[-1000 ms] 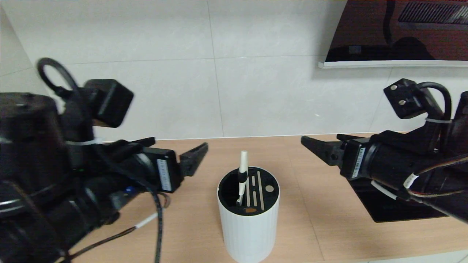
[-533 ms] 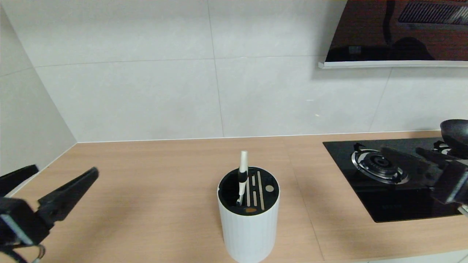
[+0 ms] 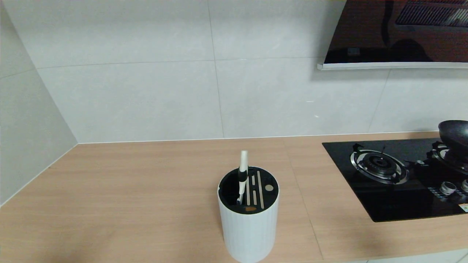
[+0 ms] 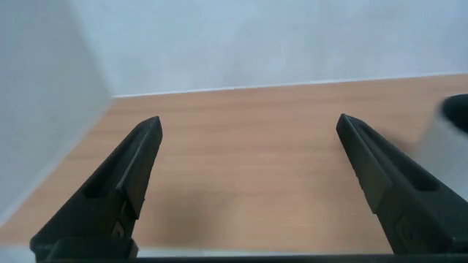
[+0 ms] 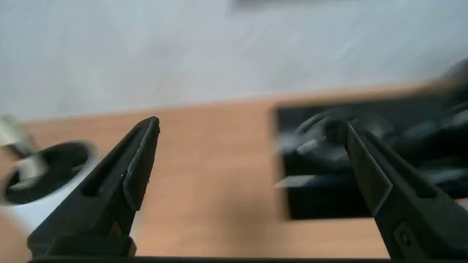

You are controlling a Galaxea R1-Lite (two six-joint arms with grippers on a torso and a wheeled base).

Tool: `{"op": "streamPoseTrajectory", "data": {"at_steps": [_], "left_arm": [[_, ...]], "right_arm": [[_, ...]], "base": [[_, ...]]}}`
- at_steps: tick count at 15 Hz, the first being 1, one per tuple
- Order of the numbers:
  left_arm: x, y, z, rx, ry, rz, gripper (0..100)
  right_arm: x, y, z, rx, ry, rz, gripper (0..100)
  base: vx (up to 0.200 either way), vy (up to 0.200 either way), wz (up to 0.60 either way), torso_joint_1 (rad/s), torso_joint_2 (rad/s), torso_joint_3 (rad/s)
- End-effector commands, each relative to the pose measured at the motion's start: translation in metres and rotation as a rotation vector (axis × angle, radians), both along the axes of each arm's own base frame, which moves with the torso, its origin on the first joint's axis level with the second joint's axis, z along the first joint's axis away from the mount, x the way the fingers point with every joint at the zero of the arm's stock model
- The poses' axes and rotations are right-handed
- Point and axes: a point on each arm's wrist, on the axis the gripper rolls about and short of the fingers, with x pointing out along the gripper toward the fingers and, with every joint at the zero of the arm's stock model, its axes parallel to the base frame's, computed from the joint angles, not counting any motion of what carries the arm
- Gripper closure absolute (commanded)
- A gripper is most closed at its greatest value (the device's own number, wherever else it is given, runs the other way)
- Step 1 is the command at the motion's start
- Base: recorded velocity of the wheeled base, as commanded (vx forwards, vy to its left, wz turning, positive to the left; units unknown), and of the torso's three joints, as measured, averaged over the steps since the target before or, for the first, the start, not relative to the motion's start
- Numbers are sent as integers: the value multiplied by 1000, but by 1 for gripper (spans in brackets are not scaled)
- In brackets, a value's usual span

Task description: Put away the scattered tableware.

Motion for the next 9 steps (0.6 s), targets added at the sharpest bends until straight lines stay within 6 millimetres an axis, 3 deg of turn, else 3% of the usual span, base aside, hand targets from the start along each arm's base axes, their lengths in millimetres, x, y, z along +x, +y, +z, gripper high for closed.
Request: {"op": "streamPoseTrajectory", "data": {"at_steps": [1, 4, 7, 9], "left_arm": [[-18, 1, -3, -36, -126, 76, 0], [-18, -4, -12, -29, -113, 182, 0], [-17, -7, -41, -9, -84, 171, 0], [-7, -8, -63, -34, -15, 145, 0]], "right_arm": [[-48, -4, -18, -61, -159, -143, 0], [-57, 0, -36, -65, -167, -246, 0], [-44, 0, -59, -63, -86, -222, 0], [-26, 3, -103, -97, 75, -99, 0]], "base": [[0, 0, 0, 0, 0, 0], [0, 0, 0, 0, 0, 0], [0, 0, 0, 0, 0, 0], [0, 0, 0, 0, 0, 0]]}}
